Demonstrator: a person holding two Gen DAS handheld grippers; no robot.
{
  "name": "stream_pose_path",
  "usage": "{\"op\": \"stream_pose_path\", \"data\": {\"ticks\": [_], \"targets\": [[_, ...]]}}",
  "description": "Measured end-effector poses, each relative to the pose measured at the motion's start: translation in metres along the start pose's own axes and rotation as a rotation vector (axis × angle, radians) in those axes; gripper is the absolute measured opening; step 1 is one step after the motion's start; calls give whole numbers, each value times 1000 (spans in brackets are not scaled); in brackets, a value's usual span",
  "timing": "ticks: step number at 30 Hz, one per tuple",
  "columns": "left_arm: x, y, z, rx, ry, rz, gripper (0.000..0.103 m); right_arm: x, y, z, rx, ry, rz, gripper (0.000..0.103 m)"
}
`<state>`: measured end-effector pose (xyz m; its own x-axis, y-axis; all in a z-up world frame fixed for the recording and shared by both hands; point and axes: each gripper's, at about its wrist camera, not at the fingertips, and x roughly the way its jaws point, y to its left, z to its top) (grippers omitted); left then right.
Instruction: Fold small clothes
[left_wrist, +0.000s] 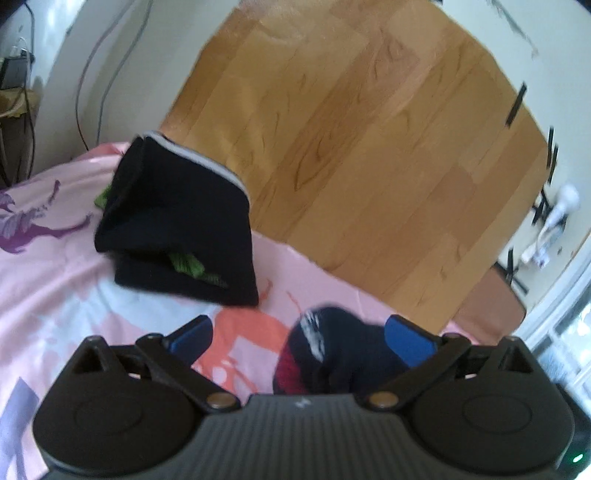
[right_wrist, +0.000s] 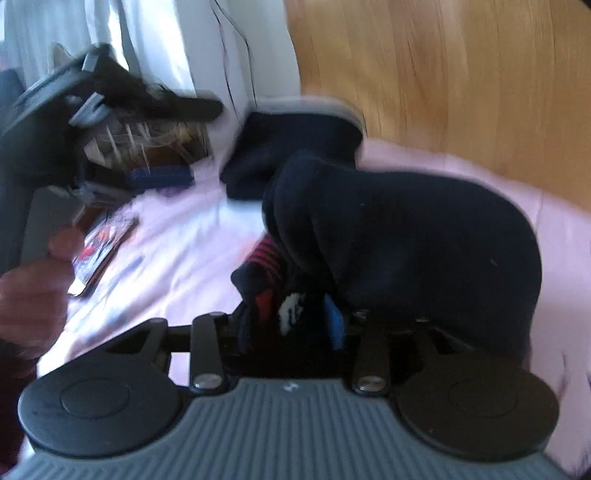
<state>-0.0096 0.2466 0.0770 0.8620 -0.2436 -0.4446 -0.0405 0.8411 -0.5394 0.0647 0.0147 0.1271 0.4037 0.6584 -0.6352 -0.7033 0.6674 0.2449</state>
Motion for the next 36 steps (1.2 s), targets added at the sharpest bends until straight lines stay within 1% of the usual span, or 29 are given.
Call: {"op": "stream_pose_path", "data": {"ticks": [1,2,4,7,10,12,14,16,17,18,19,20,21,23,25,27,28,29,30,31,32,33,34,36], "targets": [[4,-1,-2,12,16,-5,103,1,3,3,-9,0,-12,53],[10,-3,-3,24,33,-10,103,0,1,5,8,6,7,66],[23,-7,-8,49,59,-6,103,-8,-4,5,37,4,88,76],[38,-9,-10,58,74,-7,103,-31,-7,3,47,-24,162,75],[44,-2,-8,38,76,-13,103,-67,-24,3,62,-114,165,74],[51,1,-8,25,91,-10,103,-83,-39,6,103,-169,132,69],[60,4,-9,3,124,-8,103,-87,-55,14,150,-199,71,59],[68,8,-10,-16,150,-19,103,-77,-71,21,211,-191,46,56],[72,9,-11,-18,167,-14,103,-66,-80,21,244,-170,41,54],[79,10,-12,-15,194,10,103,-51,-89,18,277,-124,32,51],[86,11,-15,-14,211,34,103,-36,-98,14,295,-92,22,42],[92,13,-18,-19,218,48,103,-26,-103,10,302,-89,21,29],[93,13,-19,-15,208,43,103,-22,-106,6,318,-102,21,25],[93,11,-18,-4,214,47,103,-20,-109,8,364,-98,25,24],[91,11,-17,-3,225,35,103,-26,-105,6,350,-95,33,26],[82,10,-15,-10,225,20,103,-32,-108,6,390,-119,78,32],[75,10,-15,-10,222,11,103,-41,-110,1,425,-136,112,43],[68,9,-15,-8,216,1,103,-49,-114,-3,456,-161,144,59],[60,9,-16,-2,211,-7,103,-59,-115,-9,474,-196,158,69],[55,8,-17,4,211,-15,103,-72,-114,-16,482,-231,140,87],[50,7,-19,16,219,-32,103,-83,-113,-25,487,-265,100,91],[47,4,-21,25,228,-48,103,-92,-113,-34,486,-287,72,91],[46,1,-24,35,245,-66,103,-96,-115,-41,496,-284,67,91],[51,-7,-30,53,278,-96,103,-94,-122,-57,568,-238,66,91]]}}
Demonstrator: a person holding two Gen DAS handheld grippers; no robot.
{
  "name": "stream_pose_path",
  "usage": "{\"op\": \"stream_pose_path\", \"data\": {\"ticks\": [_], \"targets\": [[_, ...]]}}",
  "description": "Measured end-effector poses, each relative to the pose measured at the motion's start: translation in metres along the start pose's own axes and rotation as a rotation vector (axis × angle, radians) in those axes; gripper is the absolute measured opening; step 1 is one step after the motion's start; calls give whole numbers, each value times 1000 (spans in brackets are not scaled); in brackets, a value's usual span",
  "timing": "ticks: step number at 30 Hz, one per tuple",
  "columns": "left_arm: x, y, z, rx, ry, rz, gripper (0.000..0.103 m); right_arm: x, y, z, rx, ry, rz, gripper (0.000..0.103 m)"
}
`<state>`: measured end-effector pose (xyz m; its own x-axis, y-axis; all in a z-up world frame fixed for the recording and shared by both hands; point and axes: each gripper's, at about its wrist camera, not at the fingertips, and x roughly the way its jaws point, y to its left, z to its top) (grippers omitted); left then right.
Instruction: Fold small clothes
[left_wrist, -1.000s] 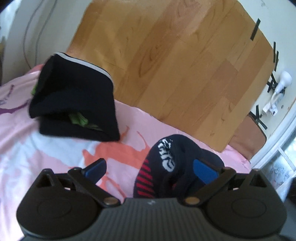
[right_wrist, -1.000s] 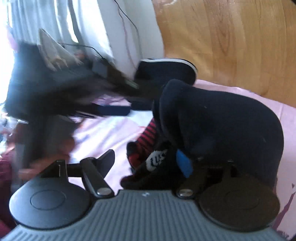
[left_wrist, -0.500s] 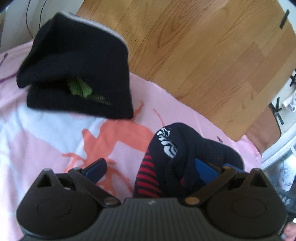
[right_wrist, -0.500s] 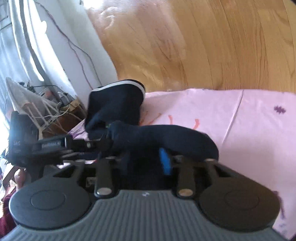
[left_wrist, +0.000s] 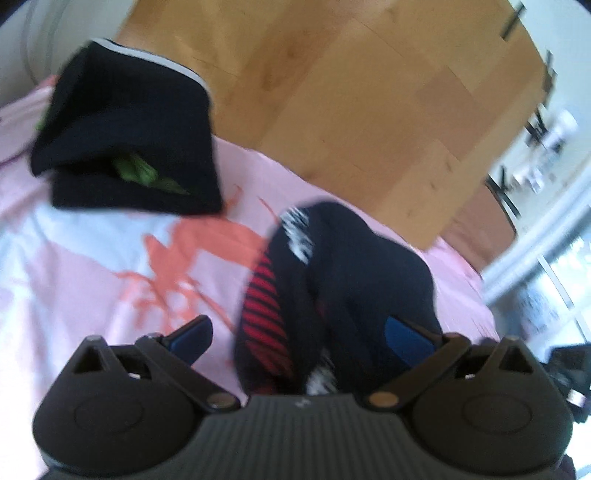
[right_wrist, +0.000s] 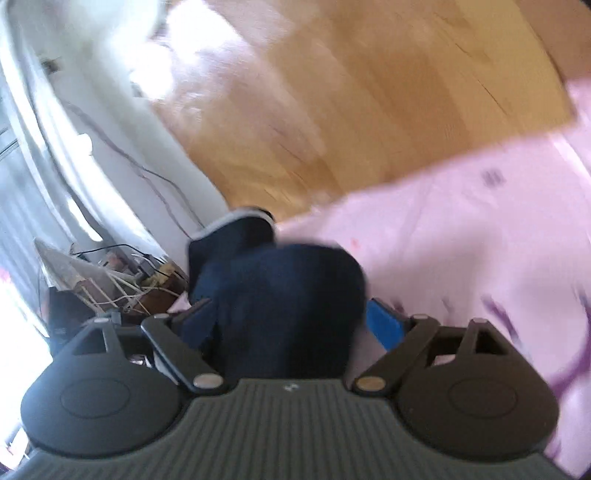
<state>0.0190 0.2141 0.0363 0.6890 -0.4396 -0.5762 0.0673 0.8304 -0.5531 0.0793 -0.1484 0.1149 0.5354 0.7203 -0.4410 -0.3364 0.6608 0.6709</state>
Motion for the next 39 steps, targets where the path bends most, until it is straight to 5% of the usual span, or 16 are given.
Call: {"op": "stream_pose_path", "data": {"ticks": [5,12,17,21,26,31,35,39], "targets": [[26,-2,-8,-17,83,27,103,25,-13,-13,101,85,19,91],[21,-6,-24,30,-4,34,103,64,5,-14,21,160,73,91],[31,-14,-23,66,-40,60,103,73,4,-5,41,173,116,60],[60,-37,-1,37,40,24,103,63,-9,4,94,146,144,51],[137,-110,31,155,102,-53,103,24,-49,41,80,40,71,51],[250,-219,64,283,121,-109,101,-38,-116,107,27,-125,-106,51],[341,-285,72,374,130,-79,101,-67,-182,159,15,-199,-266,51],[395,-305,59,416,144,22,103,-72,-253,177,125,-201,-341,53]]}}
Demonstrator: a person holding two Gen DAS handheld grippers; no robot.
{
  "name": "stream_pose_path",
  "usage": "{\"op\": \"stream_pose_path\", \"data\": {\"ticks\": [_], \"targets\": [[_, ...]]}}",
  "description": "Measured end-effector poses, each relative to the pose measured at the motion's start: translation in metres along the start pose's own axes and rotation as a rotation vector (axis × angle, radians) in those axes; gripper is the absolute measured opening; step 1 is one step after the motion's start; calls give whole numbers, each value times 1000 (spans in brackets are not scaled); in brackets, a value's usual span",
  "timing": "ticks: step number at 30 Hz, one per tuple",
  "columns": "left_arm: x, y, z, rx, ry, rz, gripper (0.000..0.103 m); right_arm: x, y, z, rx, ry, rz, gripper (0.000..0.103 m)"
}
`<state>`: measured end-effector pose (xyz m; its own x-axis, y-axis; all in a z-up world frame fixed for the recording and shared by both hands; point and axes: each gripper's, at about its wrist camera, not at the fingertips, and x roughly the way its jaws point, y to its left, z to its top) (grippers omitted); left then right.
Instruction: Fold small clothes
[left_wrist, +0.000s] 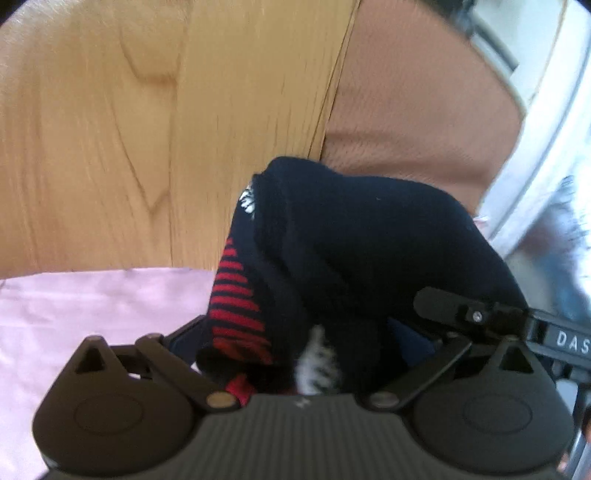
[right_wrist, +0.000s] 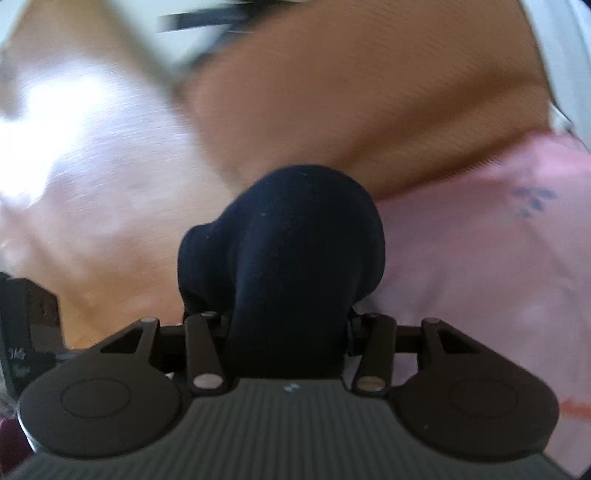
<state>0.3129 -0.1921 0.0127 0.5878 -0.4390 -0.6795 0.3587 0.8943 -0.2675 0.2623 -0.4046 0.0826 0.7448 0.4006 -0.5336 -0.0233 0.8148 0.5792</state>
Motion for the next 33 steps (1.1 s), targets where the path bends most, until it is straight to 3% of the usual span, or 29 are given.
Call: {"op": "stream_pose_path", "data": {"ticks": [2,4,5,6,11,13,16,24,33], "targets": [[-1,0,-9,4,-53,-19,103,9,-25,-8,106,3,29,61],[-5,2,-18,25,-81,-20,103,7,-20,-6,60,7,15,63],[-7,3,-21,21,-88,-23,103,7,-18,-9,45,3,6,75],[-11,5,-25,13,-84,-18,103,7,-15,-11,38,4,-20,79],[-45,-5,-32,53,-103,116,103,-6,-5,-17,-24,-62,-92,91],[-65,-14,-35,130,-141,194,103,-19,-12,-18,-35,-79,-126,91],[-98,-21,-60,212,-194,242,103,-41,-4,-31,-26,-115,-178,91],[-148,-15,-131,231,-164,265,103,-89,46,-98,-5,-149,-271,91],[-182,1,-172,200,-163,277,103,-101,96,-173,-78,-146,-411,96]]}}
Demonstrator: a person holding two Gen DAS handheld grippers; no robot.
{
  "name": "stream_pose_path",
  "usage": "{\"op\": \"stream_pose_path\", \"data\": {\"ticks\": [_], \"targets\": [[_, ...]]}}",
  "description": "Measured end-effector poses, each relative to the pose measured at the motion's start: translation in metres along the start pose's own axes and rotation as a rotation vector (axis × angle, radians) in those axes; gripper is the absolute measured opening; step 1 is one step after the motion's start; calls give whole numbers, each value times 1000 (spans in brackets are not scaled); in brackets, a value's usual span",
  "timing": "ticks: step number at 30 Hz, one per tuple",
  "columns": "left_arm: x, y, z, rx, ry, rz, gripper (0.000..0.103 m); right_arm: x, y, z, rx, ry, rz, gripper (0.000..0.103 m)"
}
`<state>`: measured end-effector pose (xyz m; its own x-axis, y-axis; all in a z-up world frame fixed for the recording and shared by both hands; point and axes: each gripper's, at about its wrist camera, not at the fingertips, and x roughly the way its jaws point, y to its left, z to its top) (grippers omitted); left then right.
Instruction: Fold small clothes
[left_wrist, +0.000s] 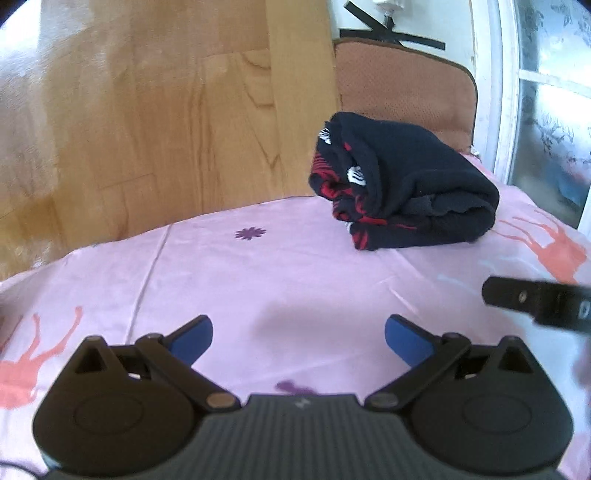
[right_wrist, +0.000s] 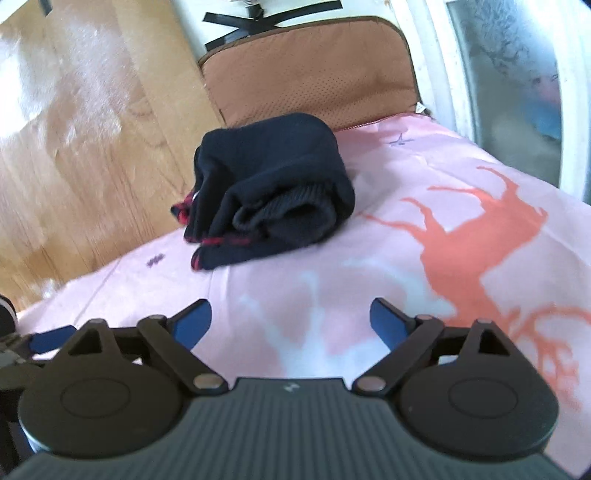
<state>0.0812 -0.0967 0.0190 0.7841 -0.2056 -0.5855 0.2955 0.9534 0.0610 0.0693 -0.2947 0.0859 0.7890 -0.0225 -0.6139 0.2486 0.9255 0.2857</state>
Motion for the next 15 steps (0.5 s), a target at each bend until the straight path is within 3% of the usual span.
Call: {"op": "stream_pose_path", "data": {"ticks": [15], "targets": [[-15,41,-12,-166,-12,-43,103,-32,37,-33,-30,-111,-111,103]]}}
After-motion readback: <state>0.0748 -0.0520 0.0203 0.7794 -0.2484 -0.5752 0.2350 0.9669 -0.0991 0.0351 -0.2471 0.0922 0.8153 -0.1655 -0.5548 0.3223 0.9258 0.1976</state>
